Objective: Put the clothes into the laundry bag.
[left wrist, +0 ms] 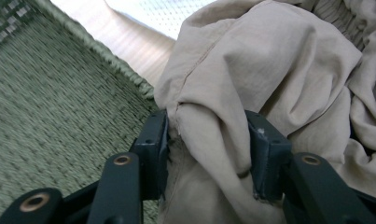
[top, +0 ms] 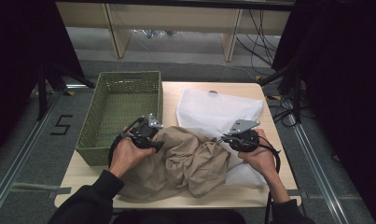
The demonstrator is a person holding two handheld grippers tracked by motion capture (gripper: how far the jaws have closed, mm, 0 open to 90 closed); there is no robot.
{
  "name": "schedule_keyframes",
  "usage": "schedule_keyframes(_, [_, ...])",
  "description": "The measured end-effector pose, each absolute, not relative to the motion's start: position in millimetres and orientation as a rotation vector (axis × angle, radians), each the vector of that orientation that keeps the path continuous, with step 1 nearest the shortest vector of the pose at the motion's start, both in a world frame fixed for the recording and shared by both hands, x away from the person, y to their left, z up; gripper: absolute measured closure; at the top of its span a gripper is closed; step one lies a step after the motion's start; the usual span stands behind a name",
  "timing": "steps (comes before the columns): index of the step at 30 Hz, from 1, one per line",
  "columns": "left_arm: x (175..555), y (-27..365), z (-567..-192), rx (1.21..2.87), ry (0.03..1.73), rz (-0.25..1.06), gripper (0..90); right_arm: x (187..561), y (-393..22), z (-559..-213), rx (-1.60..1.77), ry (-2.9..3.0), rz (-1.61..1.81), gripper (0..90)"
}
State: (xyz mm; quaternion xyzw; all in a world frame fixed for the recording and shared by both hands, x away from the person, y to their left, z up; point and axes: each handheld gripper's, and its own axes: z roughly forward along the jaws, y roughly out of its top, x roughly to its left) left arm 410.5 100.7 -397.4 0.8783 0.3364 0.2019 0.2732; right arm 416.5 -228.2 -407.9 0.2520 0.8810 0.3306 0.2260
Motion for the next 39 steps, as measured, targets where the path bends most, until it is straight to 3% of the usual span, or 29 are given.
schedule_keyframes(1, [408,99,-396,2.356,0.882,0.581,56.6,416,-228,-408,0.695,2.43,0.911,89.8])
schedule_keyframes(4, [398,93,-386,2.347,0.821,0.622,75.2,416,-228,-407,0.696,2.429,0.909,89.8])
schedule_keyframes(6, [393,88,-383,2.335,0.776,0.558,87.5,415,-228,-407,0.719,2.423,0.911,89.8])
schedule_keyframes(13, [359,35,-374,2.221,0.586,0.26,88.3,416,-230,-406,0.696,2.424,0.92,89.8])
schedule_keyframes(18, [344,-30,-408,2.249,0.47,0.133,88.2,414,-231,-402,0.717,2.404,0.936,89.8])
schedule_keyframes(21, [351,-57,-434,2.334,0.412,0.14,86.4,414,-232,-400,0.695,2.398,0.941,89.8])
schedule_keyframes(25, [360,-69,-451,2.264,0.497,0.078,78.0,412,-231,-398,0.689,2.399,0.948,89.8])
schedule_keyframes(32, [352,-28,-402,2.195,0.567,0.16,34.0,411,-235,-398,0.698,2.396,0.956,89.8])
schedule_keyframes(37, [377,-1,-393,2.2,0.662,0.227,17.6,413,-235,-398,0.676,2.402,0.953,89.7])
schedule_keyframes(39, [391,2,-406,2.257,0.675,0.212,16.2,412,-234,-398,0.692,2.405,0.949,89.7])
